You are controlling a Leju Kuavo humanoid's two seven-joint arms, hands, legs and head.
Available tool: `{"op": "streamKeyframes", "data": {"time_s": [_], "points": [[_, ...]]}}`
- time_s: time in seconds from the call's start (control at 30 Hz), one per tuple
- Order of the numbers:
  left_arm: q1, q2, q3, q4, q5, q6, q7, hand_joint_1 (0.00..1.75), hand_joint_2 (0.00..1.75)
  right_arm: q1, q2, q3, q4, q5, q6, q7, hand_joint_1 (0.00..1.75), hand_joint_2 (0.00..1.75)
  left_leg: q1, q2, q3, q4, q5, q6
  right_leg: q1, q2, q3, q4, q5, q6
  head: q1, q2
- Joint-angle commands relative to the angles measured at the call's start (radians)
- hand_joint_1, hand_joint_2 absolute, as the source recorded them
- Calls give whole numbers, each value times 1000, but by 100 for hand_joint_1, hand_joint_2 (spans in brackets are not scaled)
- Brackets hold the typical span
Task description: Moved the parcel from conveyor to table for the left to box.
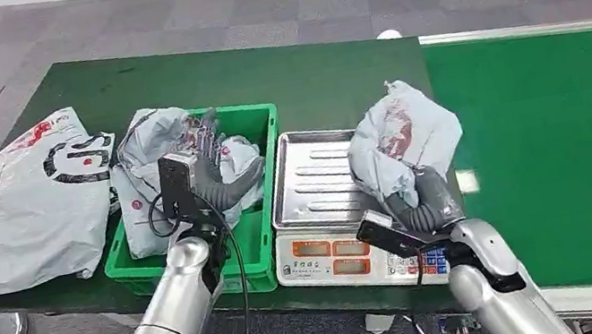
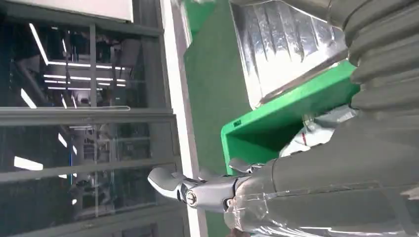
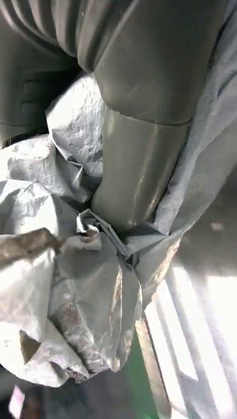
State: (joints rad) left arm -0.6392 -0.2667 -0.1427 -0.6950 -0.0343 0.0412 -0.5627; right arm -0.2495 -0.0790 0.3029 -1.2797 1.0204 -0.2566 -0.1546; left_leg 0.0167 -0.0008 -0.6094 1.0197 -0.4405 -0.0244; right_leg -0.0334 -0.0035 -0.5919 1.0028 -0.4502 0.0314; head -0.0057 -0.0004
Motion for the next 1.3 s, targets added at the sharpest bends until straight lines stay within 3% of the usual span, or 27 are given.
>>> {"op": "streamKeyframes", "data": {"time_s": [0.03,0.23,0.43,0.67,1.23,1.27,1.3], "points": [[-85,5,-62,109,8,-2,-4,0,175,-230,107,167,544,-9,49,-76,175,175,1,6,3,-2,1,1,2,6,1,-3,3,-4,0,0],[-80,11,-75,96,16,-1,-2,0,175,-284,156,138,640,-56,19,-101,175,175,1,5,4,-1,1,-1,2,5,1,0,2,-4,0,0],[-88,2,-99,107,26,0,-3,0,175,-288,188,129,666,-38,-110,-118,175,175,2,7,5,-2,2,0,3,6,1,-1,4,-6,0,0],[-107,-11,-126,131,38,-7,-3,0,175,-238,211,119,596,-56,-256,-215,175,175,2,5,5,-1,2,-2,3,5,1,0,3,-7,0,0],[-126,-22,-143,152,52,-4,-1,0,175,-200,212,129,553,-105,-281,-287,175,175,3,5,3,-1,2,-1,3,5,0,-1,3,-7,0,0],[-128,-22,-146,152,51,-2,-1,0,175,-197,210,139,550,-89,-296,-276,44,175,2,5,3,0,2,-2,3,5,-1,0,3,-6,0,0],[-130,-22,-149,151,50,-1,0,0,175,-194,209,146,540,-75,-313,-262,0,175,2,5,3,-1,2,-1,3,5,-1,0,3,-7,0,0]]}}
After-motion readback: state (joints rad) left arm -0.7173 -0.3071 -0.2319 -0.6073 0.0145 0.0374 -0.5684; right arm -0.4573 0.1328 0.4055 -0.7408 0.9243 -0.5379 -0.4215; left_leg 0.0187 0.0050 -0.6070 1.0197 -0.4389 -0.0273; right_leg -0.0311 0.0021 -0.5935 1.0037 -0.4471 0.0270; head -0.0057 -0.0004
